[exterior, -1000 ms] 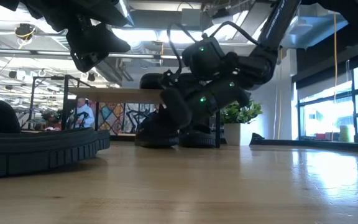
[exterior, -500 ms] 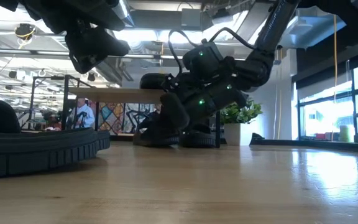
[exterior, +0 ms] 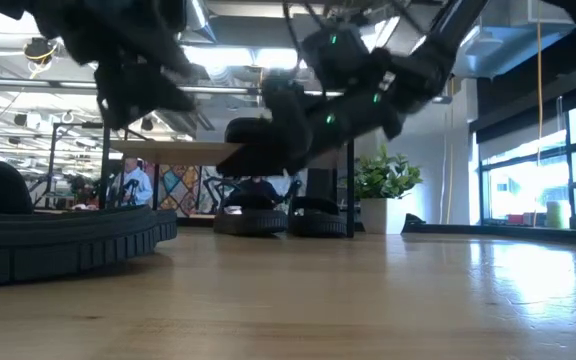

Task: Pick and place slides into the shelf
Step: Put the black slide under the shelf

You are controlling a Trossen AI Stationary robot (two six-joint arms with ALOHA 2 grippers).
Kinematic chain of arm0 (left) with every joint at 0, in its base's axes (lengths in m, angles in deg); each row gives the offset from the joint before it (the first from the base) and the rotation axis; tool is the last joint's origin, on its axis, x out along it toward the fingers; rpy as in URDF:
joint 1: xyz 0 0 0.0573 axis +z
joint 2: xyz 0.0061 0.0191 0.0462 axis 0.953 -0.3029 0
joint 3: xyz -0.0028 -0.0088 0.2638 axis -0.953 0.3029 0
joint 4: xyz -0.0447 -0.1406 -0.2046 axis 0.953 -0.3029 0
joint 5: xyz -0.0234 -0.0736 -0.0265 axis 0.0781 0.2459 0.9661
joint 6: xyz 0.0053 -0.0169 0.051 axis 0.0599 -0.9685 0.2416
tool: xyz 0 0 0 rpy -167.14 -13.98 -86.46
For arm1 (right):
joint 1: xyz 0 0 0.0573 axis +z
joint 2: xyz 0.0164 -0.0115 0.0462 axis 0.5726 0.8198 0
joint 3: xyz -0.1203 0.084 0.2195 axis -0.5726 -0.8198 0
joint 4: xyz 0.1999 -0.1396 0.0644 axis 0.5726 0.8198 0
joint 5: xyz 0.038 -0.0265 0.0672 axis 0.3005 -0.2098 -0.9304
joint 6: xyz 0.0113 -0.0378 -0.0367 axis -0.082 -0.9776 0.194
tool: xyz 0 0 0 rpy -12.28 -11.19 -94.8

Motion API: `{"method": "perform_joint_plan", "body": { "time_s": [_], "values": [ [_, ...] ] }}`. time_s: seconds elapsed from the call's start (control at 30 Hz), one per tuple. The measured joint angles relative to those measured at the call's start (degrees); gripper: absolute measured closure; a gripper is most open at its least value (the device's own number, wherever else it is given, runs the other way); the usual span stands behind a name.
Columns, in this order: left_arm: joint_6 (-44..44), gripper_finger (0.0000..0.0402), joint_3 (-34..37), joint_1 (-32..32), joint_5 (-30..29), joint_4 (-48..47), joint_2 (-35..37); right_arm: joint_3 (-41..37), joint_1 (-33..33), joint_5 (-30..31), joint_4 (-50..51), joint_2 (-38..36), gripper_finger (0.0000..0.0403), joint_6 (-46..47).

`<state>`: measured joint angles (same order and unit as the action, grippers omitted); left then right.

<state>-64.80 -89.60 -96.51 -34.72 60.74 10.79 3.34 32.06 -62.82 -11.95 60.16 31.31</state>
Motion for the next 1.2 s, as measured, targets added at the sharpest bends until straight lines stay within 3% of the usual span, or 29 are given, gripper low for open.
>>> {"method": "perform_joint_plan", "body": {
  "time_s": [0.3, 0.6, 0.9, 1.2],
  "values": [
    [-10.21, 0.0248, 0.00, 1.88, -11.63, -12.50, -0.01, 0.02, 1.26, 0.22, 25.41, -12.40, 0.0265, -6.27],
    [-18.02, 0.0248, 0.00, 11.74, -19.79, -22.48, 0.00, 0.02, 1.33, 2.60, 44.66, -25.58, 0.0265, -10.14],
    [-6.63, 0.0248, 0.00, 23.06, -19.44, -23.96, 0.00, 0.02, 1.33, 10.63, 54.84, -35.95, 0.0265, -11.36],
    [7.86, 0.0261, 0.00, 25.40, -17.94, -21.32, 0.00, 0.02, 1.37, 13.49, 59.34, -38.40, 0.0265, -11.11]
  ]
}}
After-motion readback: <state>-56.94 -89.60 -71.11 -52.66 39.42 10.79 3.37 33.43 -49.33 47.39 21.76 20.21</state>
